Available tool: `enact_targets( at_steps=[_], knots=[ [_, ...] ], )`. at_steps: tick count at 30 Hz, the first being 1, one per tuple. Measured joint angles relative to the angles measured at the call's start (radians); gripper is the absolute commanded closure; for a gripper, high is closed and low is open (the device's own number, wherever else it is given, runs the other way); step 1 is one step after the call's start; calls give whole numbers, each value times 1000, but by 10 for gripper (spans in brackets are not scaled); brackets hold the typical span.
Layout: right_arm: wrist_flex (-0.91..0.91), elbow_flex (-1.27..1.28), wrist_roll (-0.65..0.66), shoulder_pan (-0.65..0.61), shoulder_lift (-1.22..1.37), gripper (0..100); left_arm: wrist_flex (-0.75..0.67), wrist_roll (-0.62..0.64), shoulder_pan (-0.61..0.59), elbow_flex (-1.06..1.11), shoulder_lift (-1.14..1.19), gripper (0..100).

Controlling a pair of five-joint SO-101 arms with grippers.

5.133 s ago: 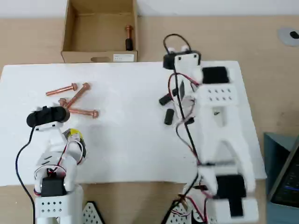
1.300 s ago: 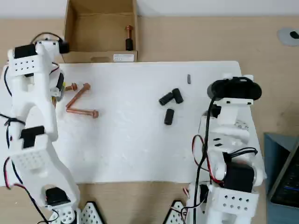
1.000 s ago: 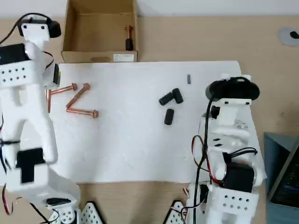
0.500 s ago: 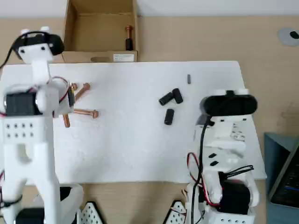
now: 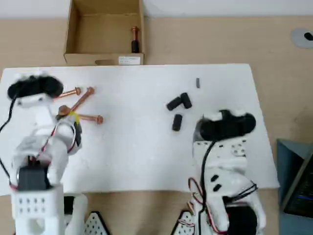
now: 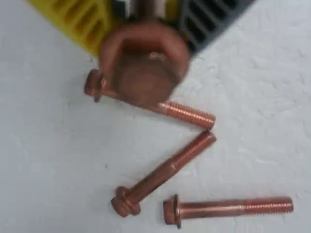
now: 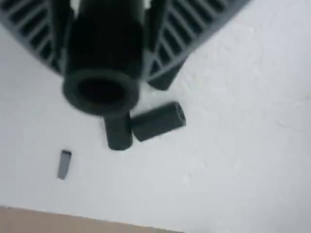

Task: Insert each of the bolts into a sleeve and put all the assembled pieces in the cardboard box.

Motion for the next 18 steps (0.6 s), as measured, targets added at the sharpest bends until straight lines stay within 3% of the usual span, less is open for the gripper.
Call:
enact_targets(
  at_steps=[4, 12, 18],
  knots=[
    [0, 58, 0, -11, -5, 989, 0, 63, 26, 95, -172, 998],
    [-17, 123, 0, -204, -5, 989, -9, 103, 180, 239, -462, 999],
    [-124, 201, 0, -344, -6, 989, -18, 104, 203, 255, -506, 998]
  ],
)
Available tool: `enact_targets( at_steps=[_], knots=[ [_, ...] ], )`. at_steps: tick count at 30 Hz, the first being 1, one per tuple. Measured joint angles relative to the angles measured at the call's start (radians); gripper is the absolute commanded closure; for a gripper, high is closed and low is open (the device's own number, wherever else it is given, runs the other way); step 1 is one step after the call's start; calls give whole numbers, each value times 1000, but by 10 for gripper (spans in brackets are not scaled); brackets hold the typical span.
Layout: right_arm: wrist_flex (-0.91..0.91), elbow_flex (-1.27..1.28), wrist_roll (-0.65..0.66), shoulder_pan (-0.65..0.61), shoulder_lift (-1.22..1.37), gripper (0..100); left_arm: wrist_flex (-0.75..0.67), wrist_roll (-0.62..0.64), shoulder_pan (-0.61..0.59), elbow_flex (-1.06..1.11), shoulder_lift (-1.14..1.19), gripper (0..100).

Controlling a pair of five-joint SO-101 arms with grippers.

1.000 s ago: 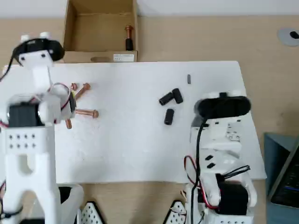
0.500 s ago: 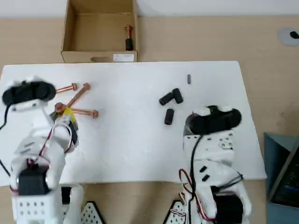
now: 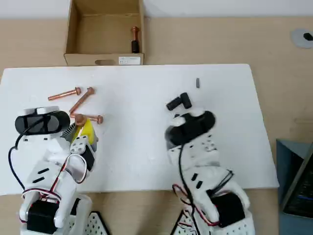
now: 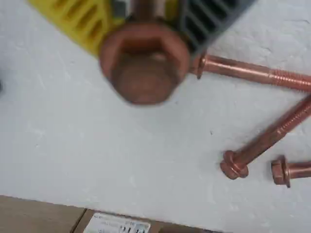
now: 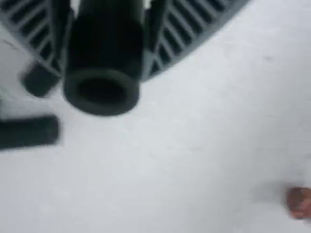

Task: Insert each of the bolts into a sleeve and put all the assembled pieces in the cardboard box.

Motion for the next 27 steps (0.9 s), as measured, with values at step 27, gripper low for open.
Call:
enact_targets(
  at_steps=[27],
  knots=[
    [-132, 84, 49, -325, 0, 988, -213, 440, 295, 0, -2, 998]
  ],
)
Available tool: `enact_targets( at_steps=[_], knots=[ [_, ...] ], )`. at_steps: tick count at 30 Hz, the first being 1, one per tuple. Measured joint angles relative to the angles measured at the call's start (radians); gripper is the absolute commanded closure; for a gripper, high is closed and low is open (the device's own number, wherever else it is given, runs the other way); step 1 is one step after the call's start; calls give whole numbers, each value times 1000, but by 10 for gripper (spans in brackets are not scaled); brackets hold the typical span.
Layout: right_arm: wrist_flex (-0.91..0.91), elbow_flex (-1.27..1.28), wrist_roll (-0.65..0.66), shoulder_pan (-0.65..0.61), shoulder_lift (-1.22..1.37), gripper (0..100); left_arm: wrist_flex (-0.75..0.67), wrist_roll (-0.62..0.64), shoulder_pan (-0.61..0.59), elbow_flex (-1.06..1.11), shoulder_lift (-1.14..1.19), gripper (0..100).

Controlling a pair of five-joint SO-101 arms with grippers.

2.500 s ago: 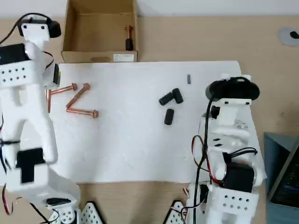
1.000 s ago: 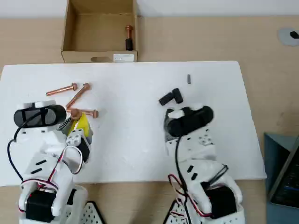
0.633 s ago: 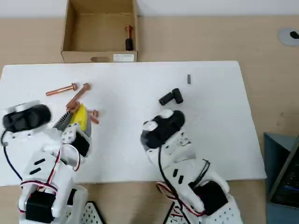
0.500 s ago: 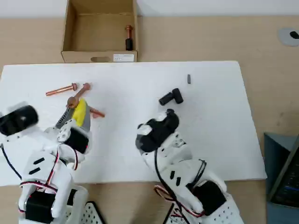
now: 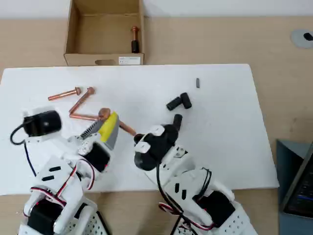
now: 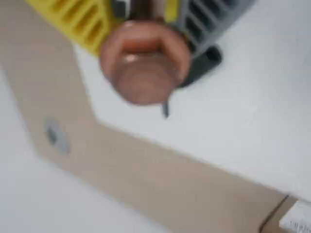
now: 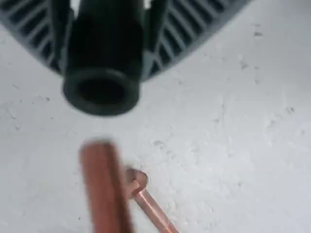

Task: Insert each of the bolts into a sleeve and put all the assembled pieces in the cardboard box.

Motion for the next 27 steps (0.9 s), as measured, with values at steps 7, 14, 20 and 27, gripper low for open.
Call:
enact_targets(
  at_steps=[7, 14, 20, 27],
  knots=[
    [0, 2, 44, 0, 0, 989, 31, -35, 28, 0, 0, 998],
    [0, 2, 44, -14, 0, 989, 31, -43, 83, 0, 0, 998],
    [0, 2, 44, -46, 0, 989, 37, -51, 97, 0, 0, 998],
    [0, 6, 48, -55, 0, 989, 112, -155, 117, -2, -3, 998]
  ],
)
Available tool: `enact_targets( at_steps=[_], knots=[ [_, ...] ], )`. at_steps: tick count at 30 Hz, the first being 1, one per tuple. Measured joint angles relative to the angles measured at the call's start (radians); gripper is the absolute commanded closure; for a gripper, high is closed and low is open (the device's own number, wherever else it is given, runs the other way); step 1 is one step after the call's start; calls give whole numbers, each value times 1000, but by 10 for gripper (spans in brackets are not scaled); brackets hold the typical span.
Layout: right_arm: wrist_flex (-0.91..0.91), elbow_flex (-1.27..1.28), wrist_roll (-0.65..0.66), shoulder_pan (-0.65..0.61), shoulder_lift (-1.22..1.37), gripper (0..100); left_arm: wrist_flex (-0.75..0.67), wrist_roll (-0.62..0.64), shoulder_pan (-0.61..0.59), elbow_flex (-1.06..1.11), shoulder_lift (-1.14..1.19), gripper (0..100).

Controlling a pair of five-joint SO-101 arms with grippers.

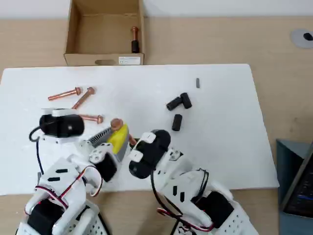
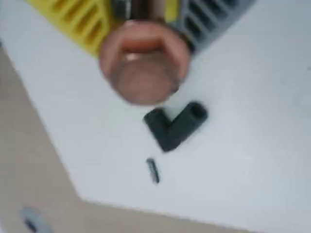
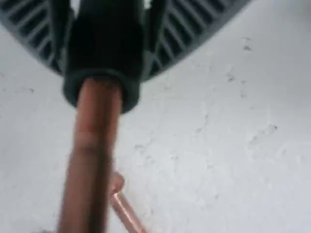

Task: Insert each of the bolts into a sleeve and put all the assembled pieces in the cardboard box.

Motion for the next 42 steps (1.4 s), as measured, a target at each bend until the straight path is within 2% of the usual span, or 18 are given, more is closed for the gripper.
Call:
enact_targets(
  at_steps=[7, 12, 14, 26, 29, 35, 42],
  knots=[
    [0, 5, 0, -15, 0, 989, 117, -35, 12, -2, -5, 980],
    [0, 5, 2, -15, 0, 989, 149, -38, 11, -5, -6, 786],
    [0, 3, 0, -9, 0, 989, 150, -38, 8, -3, -2, 750],
    [0, 9, 0, -8, 2, 989, 150, -38, 6, -15, -3, 752],
    [0, 9, 0, -12, 2, 989, 150, -38, 5, -48, -3, 816],
    [0, 9, 0, -8, 2, 989, 150, -92, -107, -80, -5, 998],
    [0, 9, 0, -8, 2, 989, 150, -258, -327, -83, -5, 999]
  ],
)
